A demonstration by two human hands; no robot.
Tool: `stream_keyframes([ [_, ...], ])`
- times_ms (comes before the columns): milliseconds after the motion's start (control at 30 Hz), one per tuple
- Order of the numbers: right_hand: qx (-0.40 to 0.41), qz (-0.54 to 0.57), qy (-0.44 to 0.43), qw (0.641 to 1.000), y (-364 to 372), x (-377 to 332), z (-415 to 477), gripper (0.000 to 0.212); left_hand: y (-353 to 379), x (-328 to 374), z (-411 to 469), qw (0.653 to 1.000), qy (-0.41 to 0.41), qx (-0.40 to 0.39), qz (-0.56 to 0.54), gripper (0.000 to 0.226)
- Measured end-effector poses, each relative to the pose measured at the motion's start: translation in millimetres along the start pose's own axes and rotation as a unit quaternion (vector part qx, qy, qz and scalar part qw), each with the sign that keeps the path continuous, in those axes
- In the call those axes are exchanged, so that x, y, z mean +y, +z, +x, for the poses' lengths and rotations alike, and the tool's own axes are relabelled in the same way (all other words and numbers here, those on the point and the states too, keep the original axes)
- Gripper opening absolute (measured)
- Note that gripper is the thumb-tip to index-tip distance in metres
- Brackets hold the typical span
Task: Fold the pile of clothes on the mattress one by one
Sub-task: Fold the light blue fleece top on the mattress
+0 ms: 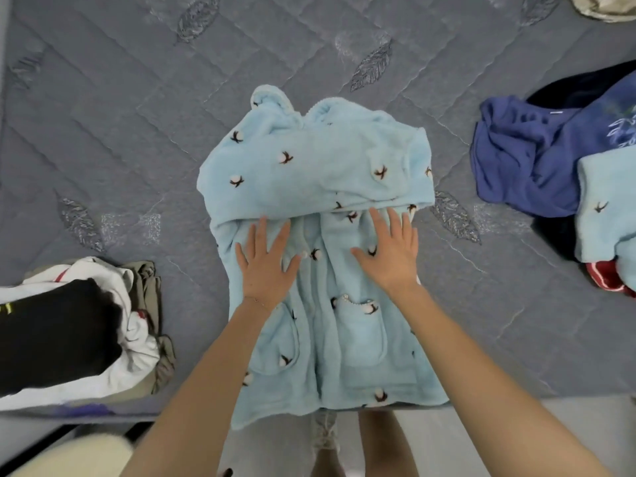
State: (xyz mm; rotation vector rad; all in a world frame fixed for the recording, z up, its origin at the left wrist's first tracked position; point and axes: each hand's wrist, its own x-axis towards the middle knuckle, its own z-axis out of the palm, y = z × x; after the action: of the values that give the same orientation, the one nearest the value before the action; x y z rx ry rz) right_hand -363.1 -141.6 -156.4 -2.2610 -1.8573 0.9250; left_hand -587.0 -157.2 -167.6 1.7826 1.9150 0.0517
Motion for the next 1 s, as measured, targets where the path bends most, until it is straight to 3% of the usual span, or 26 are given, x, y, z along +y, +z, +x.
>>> stream_keyframes([
  [133,-0.003,0.022,0.059,0.998,27,21,-52,0.083,23,-30,-50,0.997,-0.070,-0.018,-0.027,0.064],
  [267,-0.061,0.026,0.145,0.987,54,58,-99,0.088,50,-59,-98,0.979,-0.183,-0.024,-0.092,0.069],
  [367,-0.110,0.034,0.202,0.973,66,84,-124,0.096,66,-67,-125,0.970,-0.190,0.004,-0.152,0.077],
  [500,-0.104,0.041,0.190,0.975,76,98,-138,0.100,79,-60,-139,0.967,-0.199,0.042,-0.152,0.092],
  [600,-0.062,0.052,0.195,0.977,85,100,-143,0.101,88,-55,-146,0.940,-0.272,0.077,-0.188,0.102],
  [700,0.019,0.062,0.247,0.967,97,104,-152,0.083,93,-53,-162,0.911,-0.371,0.085,-0.159,0.074],
  [833,0.006,0.030,0.224,0.974,100,107,-159,0.035,92,-59,-178,0.922,-0.324,0.119,-0.173,0.028],
  [933,0.069,0.153,0.218,0.961,92,110,-166,0.016,81,-67,-186,0.918,-0.307,0.176,-0.178,0.023],
  [1000,0.102,0.169,0.236,0.951,85,116,-175,0.012,72,-76,-194,0.905,-0.322,0.207,-0.184,0.024],
])
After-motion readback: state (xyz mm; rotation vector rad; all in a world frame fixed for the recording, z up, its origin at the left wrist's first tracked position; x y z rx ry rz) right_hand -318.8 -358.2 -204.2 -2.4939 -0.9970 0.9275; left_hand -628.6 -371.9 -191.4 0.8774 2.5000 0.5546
